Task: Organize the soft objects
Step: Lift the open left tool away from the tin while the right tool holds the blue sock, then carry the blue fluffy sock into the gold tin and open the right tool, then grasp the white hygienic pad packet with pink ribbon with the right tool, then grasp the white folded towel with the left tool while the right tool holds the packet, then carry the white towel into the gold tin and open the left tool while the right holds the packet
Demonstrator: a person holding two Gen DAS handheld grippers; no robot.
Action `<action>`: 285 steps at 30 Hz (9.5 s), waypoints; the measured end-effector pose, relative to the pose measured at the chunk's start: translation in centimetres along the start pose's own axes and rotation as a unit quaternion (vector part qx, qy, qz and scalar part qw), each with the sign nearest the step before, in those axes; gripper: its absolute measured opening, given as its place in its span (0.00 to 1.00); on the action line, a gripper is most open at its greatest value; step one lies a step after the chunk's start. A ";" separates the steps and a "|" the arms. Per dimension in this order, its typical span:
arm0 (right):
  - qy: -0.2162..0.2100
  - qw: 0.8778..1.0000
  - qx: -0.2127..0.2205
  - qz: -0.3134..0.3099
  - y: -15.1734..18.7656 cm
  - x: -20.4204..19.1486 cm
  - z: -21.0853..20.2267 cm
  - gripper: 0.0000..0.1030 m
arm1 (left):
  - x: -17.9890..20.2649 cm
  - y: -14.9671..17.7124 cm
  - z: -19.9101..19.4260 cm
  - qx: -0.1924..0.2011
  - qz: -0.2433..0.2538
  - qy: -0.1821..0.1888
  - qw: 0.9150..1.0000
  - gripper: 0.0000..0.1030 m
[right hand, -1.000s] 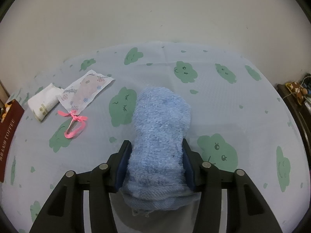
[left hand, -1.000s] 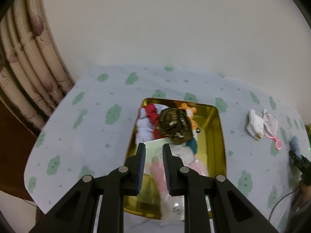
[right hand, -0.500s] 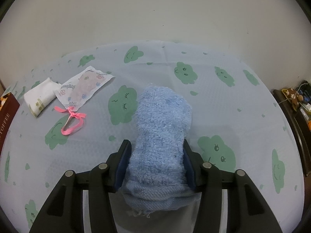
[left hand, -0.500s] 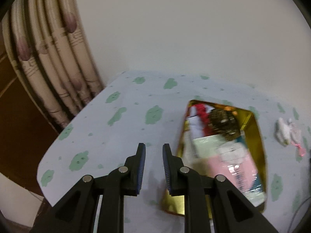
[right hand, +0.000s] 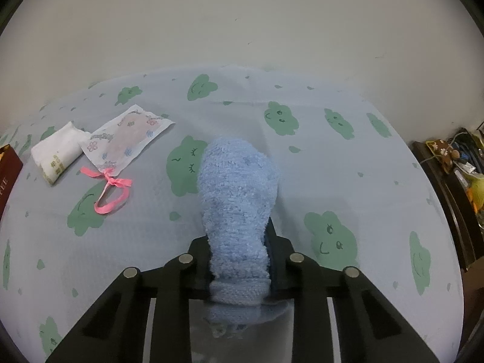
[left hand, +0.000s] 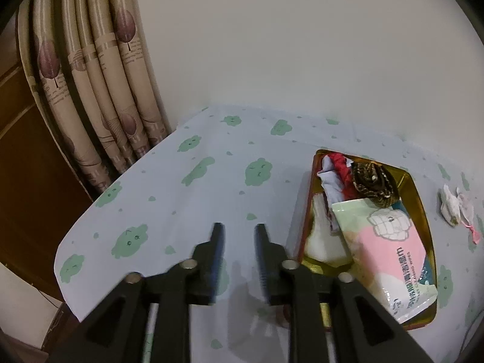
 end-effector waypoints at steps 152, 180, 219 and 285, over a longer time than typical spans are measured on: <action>-0.056 0.998 0.003 -0.037 -0.2 -5.8 0.9 0.19 | 5.4 -1.6 -2.8 -0.009 0.023 0.023 0.999 0.46; -0.079 0.997 0.001 -0.028 -0.5 -4.2 1.8 0.24 | 38.7 -1.9 -3.7 -0.056 0.286 0.223 0.930 0.46; -0.094 0.995 0.001 -0.019 -0.4 -3.8 1.8 0.26 | 37.5 -3.0 -0.5 -0.070 0.208 0.233 0.947 0.20; -0.093 0.996 0.001 -0.020 -0.5 -3.7 1.8 0.26 | 13.8 -5.3 2.1 -0.056 0.126 0.013 0.990 0.23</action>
Point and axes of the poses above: each gripper's, at about its wrist camera, not at the fingertips, and z roughly the way its jaws point, x to its right, y to its underside, the point moved 1 cm from there along z, roughly the way its jaws point, and after that the axes turned 10 degrees about -y, right-handed, at the moved point
